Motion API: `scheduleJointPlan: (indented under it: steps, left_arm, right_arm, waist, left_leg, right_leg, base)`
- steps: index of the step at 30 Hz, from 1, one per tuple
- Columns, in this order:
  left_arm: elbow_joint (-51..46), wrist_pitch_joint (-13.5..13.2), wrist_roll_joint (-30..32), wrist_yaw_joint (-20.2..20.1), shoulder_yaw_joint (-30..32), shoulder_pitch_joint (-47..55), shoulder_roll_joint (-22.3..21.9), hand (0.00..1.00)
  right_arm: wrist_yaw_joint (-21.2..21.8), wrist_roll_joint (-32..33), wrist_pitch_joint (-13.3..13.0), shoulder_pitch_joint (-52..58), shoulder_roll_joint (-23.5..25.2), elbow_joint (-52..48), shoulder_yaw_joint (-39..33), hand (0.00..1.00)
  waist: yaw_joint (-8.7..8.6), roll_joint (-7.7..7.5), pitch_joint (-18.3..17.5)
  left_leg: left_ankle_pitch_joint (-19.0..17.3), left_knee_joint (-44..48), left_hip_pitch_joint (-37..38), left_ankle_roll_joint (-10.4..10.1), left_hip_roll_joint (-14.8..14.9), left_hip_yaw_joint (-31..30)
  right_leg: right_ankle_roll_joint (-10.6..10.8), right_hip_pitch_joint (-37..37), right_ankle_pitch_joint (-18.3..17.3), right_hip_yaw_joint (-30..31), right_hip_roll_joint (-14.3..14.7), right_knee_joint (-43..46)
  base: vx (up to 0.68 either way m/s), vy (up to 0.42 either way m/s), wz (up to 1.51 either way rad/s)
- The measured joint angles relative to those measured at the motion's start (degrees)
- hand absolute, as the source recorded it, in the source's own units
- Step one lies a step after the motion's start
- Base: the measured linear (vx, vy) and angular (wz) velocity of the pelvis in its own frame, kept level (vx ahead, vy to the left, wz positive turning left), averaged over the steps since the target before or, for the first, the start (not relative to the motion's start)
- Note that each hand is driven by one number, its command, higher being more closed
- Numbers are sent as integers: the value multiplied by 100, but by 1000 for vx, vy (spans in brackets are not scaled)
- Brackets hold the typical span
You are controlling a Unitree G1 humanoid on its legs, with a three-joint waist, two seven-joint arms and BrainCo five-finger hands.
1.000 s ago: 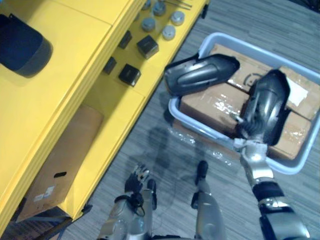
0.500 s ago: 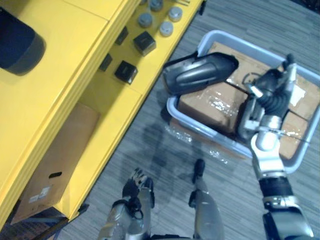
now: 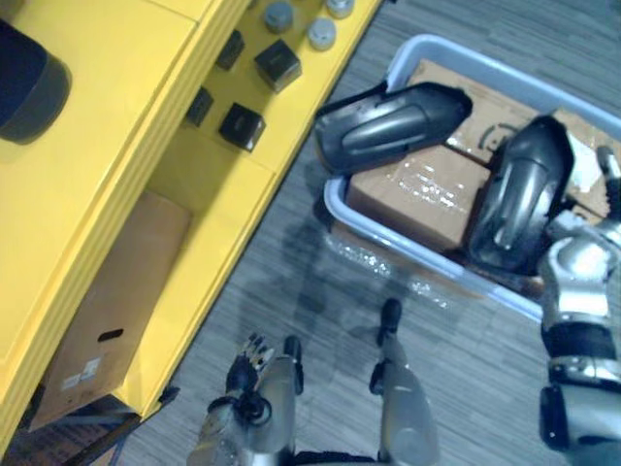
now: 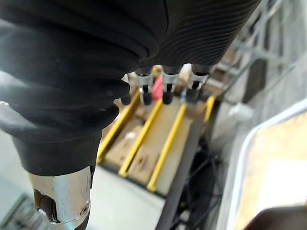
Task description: Walk over and take plastic housings, then place them on the shelf
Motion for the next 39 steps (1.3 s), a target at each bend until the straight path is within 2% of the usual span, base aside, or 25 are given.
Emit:
scheduleJointPlan:
  steps: [5,8,16,23,26,28,31,36,38,39]
  left_arm:
    - [102,-38,-5,-107,66,-9,8,0]
    - [135,-40,-9,-150,58,-13,-2,0]
    - [136,-37,-69,-161,45,-13,-3,0]
    - [71,-32,-73,-158,29,-13,-2,0]
    - [-15,-33,-75,-149,-108,-13,2,0]
    - [-67,-29,-78,-145,-189,-13,-13,0]
    - [-101,-11,-224,-121,-188,-14,-22,0]
    - [-175,36,-276,-102,-252,-14,-24,0]
    - [-177,36,-286,-97,-302,-14,4,0]
    - [-177,35,-285,-96,-305,-14,4,0]
  right_arm:
    - [69,220,215,-175,-125,496,0,0]
    - [137,347,341,-302,-202,747,1,0]
    - [787,674,545,-422,-362,1435,25,0]
    - [1338,772,760,-458,-377,1989,134,0]
    - [1490,834,887,-483,-425,2065,182,0]
    - [1566,781,906,-560,-602,2167,253,0]
    - [1630,647,966,-669,-671,2253,292,0]
    - [1677,100,988,-682,-700,2441,424,0]
    - [1697,-161,1076,-680,-724,2478,564,0]
    - [1699,-268,1116,-680,-731,2482,605,100]
  waist:
    - [-3,40,34]
    - [0,115,74]
    - [4,129,77]
    - [27,139,78]
    - [34,221,108]
    - [44,315,99]
    - [41,325,104]
    - [44,325,104]
    - [50,326,103]
    - [53,326,103]
  left_leg:
    - [9,-14,-96,11,-33,-9]
    - [22,-56,-84,28,-61,-15]
    - [99,-149,-94,118,-217,-21]
    - [107,-172,-101,126,-236,-26]
    - [118,-179,-115,121,-237,-40]
    - [140,-181,-196,128,-261,-50]
    - [167,-192,-233,120,-273,-59]
    - [218,-195,-292,125,-303,-132]
    - [243,-213,-301,115,-304,-165]
    - [252,-217,-308,109,-304,-168]
  right_leg:
    - [3,-99,2,-5,-26,1]
    - [4,-101,3,-6,-50,1]
    - [11,-163,8,-5,-196,14]
    - [12,-178,8,-7,-219,42]
    - [12,-193,7,-16,-222,61]
    - [13,-276,6,-20,-251,93]
    - [13,-326,6,-21,-265,110]
    - [11,-370,3,-71,-304,169]
    - [9,-373,-2,-112,-311,188]
    - [11,-379,-4,-119,-312,189]
  base:
    - [7,3,2]
    - [14,11,2]
    - [6,17,3]
    - [0,0,0]
    - [-3,0,1]
    - [-9,8,5]
    - [-5,-1,3]
    - [-24,-1,9]
    - [-28,-16,7]
    - [0,0,0]
